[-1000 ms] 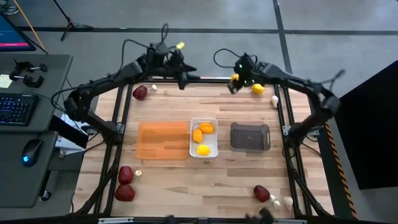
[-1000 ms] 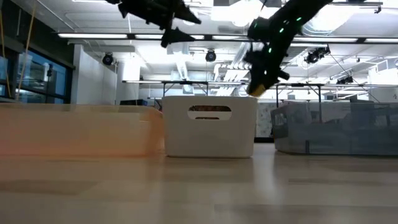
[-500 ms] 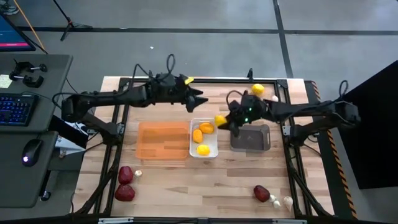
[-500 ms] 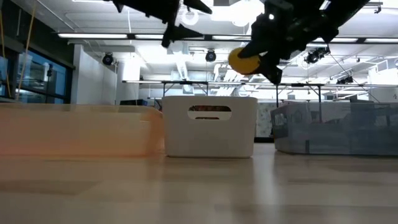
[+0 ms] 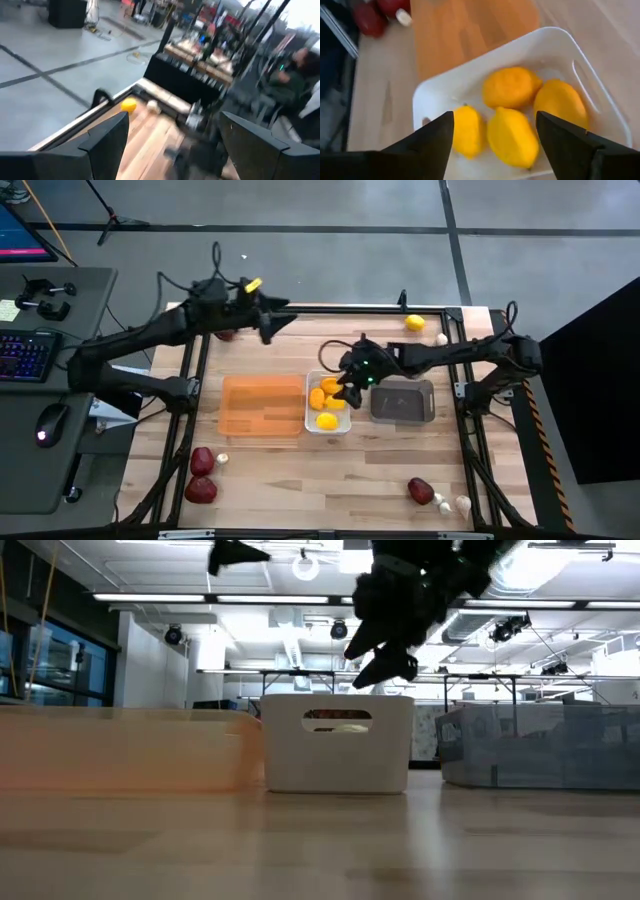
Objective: Sort produce into baskets
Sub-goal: Put the yellow lemon into the white bin
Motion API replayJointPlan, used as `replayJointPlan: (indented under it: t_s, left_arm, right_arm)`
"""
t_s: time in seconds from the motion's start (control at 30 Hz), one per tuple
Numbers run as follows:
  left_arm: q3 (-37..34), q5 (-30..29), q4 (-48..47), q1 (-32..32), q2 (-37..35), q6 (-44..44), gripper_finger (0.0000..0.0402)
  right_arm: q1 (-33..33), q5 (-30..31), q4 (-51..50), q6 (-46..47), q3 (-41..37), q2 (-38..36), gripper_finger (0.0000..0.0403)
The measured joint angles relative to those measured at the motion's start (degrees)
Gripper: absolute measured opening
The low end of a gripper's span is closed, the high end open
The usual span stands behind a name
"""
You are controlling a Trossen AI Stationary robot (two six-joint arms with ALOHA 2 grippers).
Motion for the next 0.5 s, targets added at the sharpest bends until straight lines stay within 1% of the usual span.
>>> replayJointPlan:
  t_s: [0.07,0.17,0.23,0.3,0.37,0.43,0.5]
  left_arm:
    - [0.02,-0.02,-4.97,0.02,-2.98,1.94,0.0296]
    - [0.04,-0.48,-13.53,0.02,-6.24,4.61,0.0296]
    - [-1.06,-0.42,-15.72,-0.18,-7.2,5.46,0.0296]
    - [-4.9,0.01,-13.67,-0.52,-8.54,5.14,0.0296]
    - [-9.99,1.0,-8.71,-0.83,-9.83,4.28,0.0296]
    - [-15.6,2.48,-3.24,-0.94,-10.61,1.05,0.0296]
    - [-20.32,4.31,2.32,-1.16,-10.68,-4.09,0.0296]
  right_arm:
    - [-0.84,1.39,-8.1,-2.44,4.69,0.42,0.0275]
    - [-3.55,9.87,-17.14,-3.06,9.25,-0.12,0.0276]
    - [-6.35,15.44,-22.33,-0.44,9.54,-0.86,0.0277]
    - [-9.96,18.35,-24.86,4.62,8.18,-2.21,0.0277]
    - [-13.96,19.67,-26.51,9.12,5.6,-3.91,0.0277]
    - [-17.93,20.7,-26.65,12.29,2.83,-5.01,0.0277]
    - [-22.62,20.41,-27.63,15.53,0.95,-5.41,0.0277]
